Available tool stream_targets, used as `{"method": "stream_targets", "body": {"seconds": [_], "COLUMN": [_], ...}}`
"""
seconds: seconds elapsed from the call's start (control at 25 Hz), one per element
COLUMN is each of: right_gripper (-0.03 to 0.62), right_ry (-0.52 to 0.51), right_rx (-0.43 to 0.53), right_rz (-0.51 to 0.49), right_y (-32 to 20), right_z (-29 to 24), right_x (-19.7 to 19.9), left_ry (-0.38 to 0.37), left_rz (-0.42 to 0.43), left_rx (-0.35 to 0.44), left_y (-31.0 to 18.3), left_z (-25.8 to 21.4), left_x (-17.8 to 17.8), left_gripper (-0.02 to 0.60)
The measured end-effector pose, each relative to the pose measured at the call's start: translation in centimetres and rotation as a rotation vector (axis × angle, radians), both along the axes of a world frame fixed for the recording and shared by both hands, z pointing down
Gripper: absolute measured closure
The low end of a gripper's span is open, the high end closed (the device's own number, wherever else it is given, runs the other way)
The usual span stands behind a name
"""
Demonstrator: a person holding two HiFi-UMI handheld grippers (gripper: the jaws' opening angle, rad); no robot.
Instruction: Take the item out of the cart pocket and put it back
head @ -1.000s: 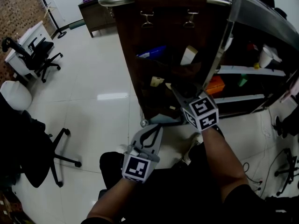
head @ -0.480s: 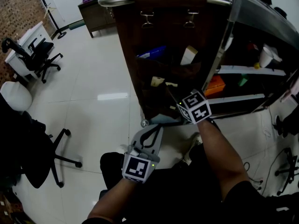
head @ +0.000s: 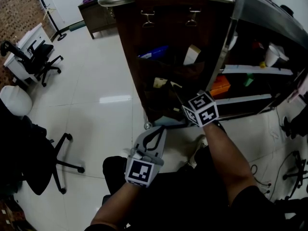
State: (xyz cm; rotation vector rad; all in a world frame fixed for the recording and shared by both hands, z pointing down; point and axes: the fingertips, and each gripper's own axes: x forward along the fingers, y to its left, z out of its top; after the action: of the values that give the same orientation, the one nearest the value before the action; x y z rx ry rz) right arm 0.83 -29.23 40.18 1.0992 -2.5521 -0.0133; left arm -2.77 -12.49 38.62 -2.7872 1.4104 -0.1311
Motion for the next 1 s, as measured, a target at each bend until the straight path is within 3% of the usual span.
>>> {"method": "stream_targets", "body": {"seconds": [0.32, 1.0], "right_gripper": [0.568, 0.572], "right_ry": [-0.111, -0.298], "right_rx": [0.066, 0.202], "right_rz": [0.002, -0.049], "right_y": [1.8, 11.0], "right_z": [-6.2, -19.2], "right_x": [0.5, 3.5], "left_ry": [-0.004, 0.0], "left_rz": [0.004, 0.003], "left_rx": [0.005, 0.008], "left_y": [0.1, 0.2], "left_z": [0.0, -0.2], "left_x": [0.1, 0.2], "left_gripper": [0.581, 0.581]}}
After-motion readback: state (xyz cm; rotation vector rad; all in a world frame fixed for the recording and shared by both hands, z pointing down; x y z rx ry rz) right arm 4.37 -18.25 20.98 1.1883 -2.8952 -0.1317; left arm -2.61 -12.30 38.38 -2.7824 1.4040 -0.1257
